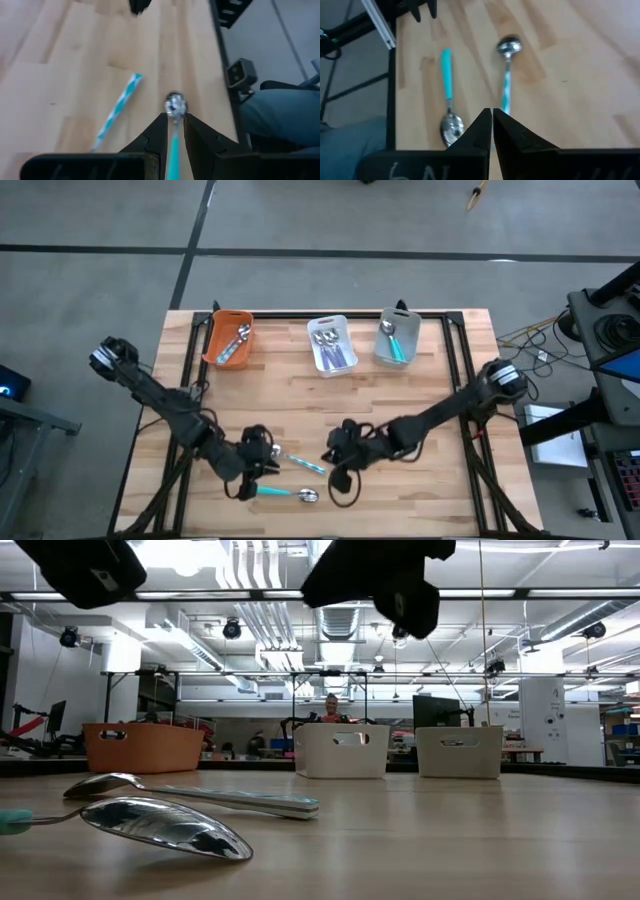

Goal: Sort silverware by color (type)
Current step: Put the blue patterned spoon into the orange bin

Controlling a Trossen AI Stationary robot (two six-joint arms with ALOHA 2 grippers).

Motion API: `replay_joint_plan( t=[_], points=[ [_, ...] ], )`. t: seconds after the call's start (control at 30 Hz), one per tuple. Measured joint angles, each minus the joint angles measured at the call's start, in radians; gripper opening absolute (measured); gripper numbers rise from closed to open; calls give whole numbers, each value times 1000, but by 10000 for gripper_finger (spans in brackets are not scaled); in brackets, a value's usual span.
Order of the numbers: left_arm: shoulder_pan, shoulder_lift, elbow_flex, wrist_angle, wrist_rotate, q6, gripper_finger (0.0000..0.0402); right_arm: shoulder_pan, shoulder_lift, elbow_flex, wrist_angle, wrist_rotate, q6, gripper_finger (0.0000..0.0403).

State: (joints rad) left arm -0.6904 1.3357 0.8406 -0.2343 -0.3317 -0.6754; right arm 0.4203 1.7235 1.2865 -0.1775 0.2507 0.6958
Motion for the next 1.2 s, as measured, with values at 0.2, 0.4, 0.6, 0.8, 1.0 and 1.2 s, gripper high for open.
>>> replay_joint_plan(
  t=[0.2,0.4,0.6,0.8,1.0,1.2],
  points=[
    [-46,47,0,92,0,-5,44,12,112,0,171,17,1,9],
    [-79,53,0,139,0,-26,44,12,206,0,290,43,-38,9],
    [-83,52,0,156,0,-26,44,4,292,0,416,67,-215,9],
    [-83,51,0,185,-1,10,44,-8,329,0,454,131,-296,12],
    [-83,51,0,197,-1,38,44,-9,349,0,463,170,-356,55],
    [-83,51,0,199,-5,38,44,-22,395,1,482,170,-356,132]
  ],
)
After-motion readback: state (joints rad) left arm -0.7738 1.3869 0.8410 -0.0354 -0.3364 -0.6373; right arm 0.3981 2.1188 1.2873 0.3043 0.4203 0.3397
